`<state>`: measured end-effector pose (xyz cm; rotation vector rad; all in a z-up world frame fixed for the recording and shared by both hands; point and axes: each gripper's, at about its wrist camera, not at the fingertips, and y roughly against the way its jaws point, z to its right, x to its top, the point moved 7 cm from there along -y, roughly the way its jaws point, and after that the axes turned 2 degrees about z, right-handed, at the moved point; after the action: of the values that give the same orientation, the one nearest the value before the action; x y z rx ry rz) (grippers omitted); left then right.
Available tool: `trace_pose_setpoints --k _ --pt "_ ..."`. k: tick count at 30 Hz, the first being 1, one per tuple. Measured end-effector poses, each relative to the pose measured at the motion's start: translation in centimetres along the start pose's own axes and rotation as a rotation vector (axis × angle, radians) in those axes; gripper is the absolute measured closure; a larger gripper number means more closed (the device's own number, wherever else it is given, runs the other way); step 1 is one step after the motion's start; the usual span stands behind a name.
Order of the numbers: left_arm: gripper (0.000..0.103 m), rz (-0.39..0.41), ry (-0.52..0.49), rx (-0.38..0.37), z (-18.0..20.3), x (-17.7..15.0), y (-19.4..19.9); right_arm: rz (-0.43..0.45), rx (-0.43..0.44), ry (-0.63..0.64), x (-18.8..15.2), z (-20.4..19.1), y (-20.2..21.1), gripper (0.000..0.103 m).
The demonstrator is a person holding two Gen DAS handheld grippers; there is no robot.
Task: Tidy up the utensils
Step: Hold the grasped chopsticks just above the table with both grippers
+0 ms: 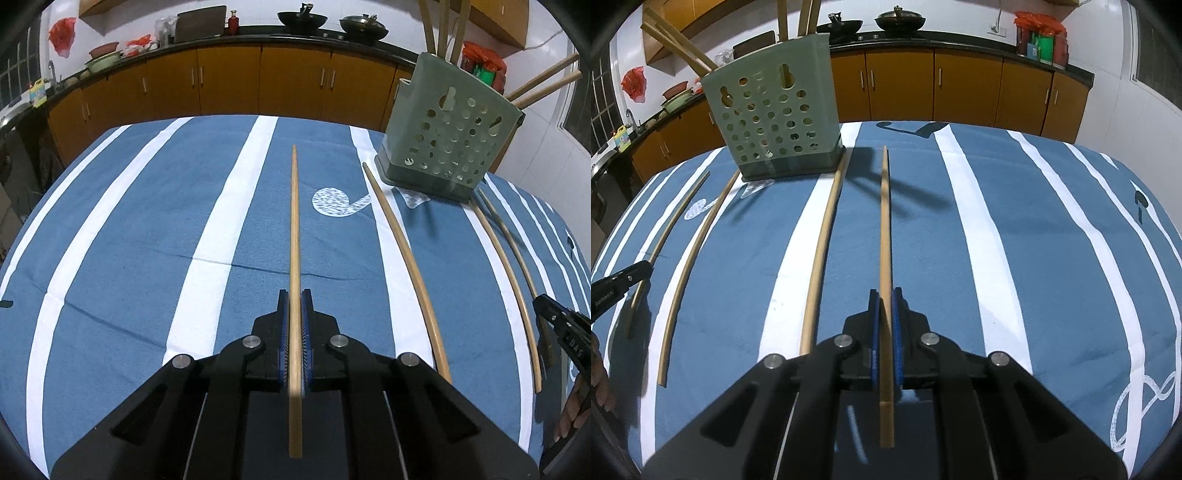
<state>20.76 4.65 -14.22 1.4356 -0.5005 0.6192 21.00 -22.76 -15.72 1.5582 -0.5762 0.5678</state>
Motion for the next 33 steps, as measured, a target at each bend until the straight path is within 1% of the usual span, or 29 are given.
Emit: trace_pose_setpoints --k 7,33 --pt "0.095 0.0 0.013 -0.014 -0.01 0.01 -0.1 0.0 0.004 -0.007 -0.07 -0.08 0.02 0.094" --pt "0.095 -0.001 0.016 -0.017 -0.01 -0.03 -0.07 -0.001 0.008 -0.008 -0.1 0.03 -0.07 0.094"
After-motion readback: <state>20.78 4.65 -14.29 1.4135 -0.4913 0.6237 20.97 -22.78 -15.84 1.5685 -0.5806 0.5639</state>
